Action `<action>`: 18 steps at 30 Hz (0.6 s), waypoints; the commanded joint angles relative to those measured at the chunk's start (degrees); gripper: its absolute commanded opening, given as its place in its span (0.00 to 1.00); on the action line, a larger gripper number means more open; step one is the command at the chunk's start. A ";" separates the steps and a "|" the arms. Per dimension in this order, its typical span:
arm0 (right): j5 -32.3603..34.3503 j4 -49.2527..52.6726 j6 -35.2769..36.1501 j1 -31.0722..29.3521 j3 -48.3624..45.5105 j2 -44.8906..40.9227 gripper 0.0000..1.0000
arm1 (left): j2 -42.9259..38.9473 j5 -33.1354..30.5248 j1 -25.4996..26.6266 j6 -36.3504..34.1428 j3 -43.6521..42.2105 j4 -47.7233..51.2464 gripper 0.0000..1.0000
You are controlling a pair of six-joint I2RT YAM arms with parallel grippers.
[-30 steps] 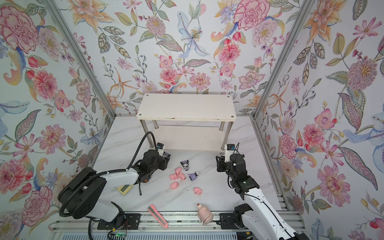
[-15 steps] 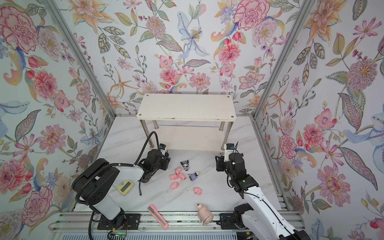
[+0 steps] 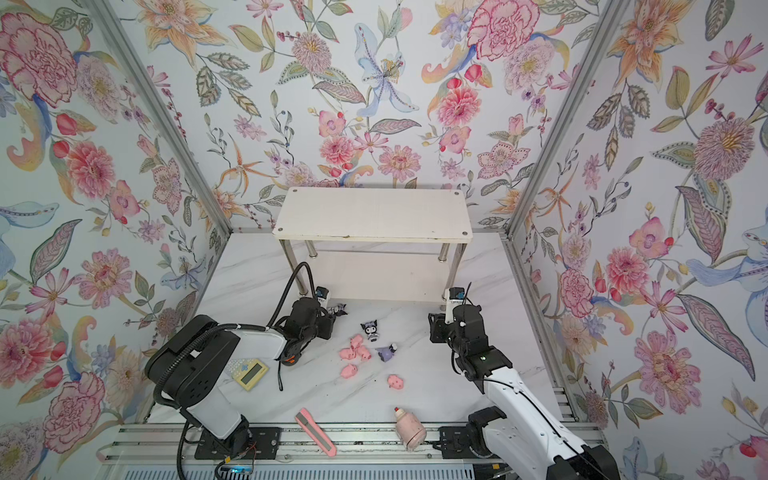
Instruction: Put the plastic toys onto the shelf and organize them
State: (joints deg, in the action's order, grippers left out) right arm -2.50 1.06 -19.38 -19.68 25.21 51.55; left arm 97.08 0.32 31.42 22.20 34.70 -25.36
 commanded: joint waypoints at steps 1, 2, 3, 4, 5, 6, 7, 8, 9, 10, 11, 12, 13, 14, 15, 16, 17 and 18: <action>0.75 -0.80 -0.58 -0.61 2.47 0.22 0.35 | -0.56 0.93 -0.65 -0.12 0.55 -0.40 0.29; 0.96 -0.71 -0.52 -0.67 2.47 0.06 0.35 | -0.73 1.04 -0.64 -0.05 0.59 -0.29 0.27; 1.02 -0.61 -0.42 -0.74 2.47 -0.08 0.35 | -0.89 1.36 -0.65 -0.05 0.55 -0.08 0.24; 1.03 -0.68 -0.57 -0.72 2.39 -0.13 0.35 | -1.22 1.53 -0.68 -0.05 0.46 0.06 0.23; 1.05 -0.71 -0.57 -0.87 2.39 -0.13 0.35 | -1.50 1.76 -0.66 0.02 0.35 0.22 0.23; 0.96 -0.73 -0.72 -0.97 2.39 -0.13 0.35 | -1.90 1.94 -0.66 0.05 0.14 0.41 0.21; 0.85 -0.88 -0.88 -1.07 2.47 -0.05 0.35 | -2.45 2.05 -0.61 0.28 -0.19 0.64 0.20; 0.63 -0.96 -1.05 -1.29 2.61 0.06 0.35 | -2.96 2.20 -0.66 0.34 -0.49 0.82 0.20; 0.48 -1.06 -1.22 -1.59 2.73 0.28 0.35 | -3.61 2.38 -0.68 0.54 -0.93 0.83 0.19; 0.39 -1.19 -1.31 -1.90 2.94 0.54 0.35 | -4.37 2.53 -0.61 0.61 -1.35 1.14 0.18; 0.30 -1.40 -1.44 -2.31 3.20 0.92 0.35 | -5.19 2.58 -0.50 0.74 -1.98 1.41 0.17; 0.30 -1.65 -1.35 -2.86 3.58 1.38 0.35 | -6.12 2.59 -0.59 0.90 -2.50 1.61 0.16; 0.31 -1.82 -1.33 -3.26 3.80 1.93 0.35 | -6.90 2.67 -0.24 1.07 -3.05 1.96 0.15; 0.33 -2.14 -1.33 -3.61 4.26 2.68 0.35 | -8.04 2.59 -0.13 1.36 -3.59 2.22 0.14; 0.31 -2.43 -1.36 -4.07 4.61 3.37 0.35 | -9.81 2.39 0.41 1.58 -4.23 2.41 0.14; 0.39 -2.75 -1.25 -4.45 5.03 4.21 0.35 | -10.64 1.97 0.97 1.78 -4.60 2.89 0.13; 0.39 -3.11 -1.29 -4.81 5.48 5.22 0.35 | -11.50 1.34 1.81 1.93 -5.02 3.52 0.13; 0.26 -3.48 -1.30 -5.24 5.99 6.14 0.35 | -12.45 0.93 2.56 2.21 -5.38 4.28 0.13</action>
State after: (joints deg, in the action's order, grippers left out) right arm -2.35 -0.54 -20.01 -23.99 28.95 55.90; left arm 87.15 2.15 32.21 23.22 30.74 -23.57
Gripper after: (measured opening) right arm 0.353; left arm 0.127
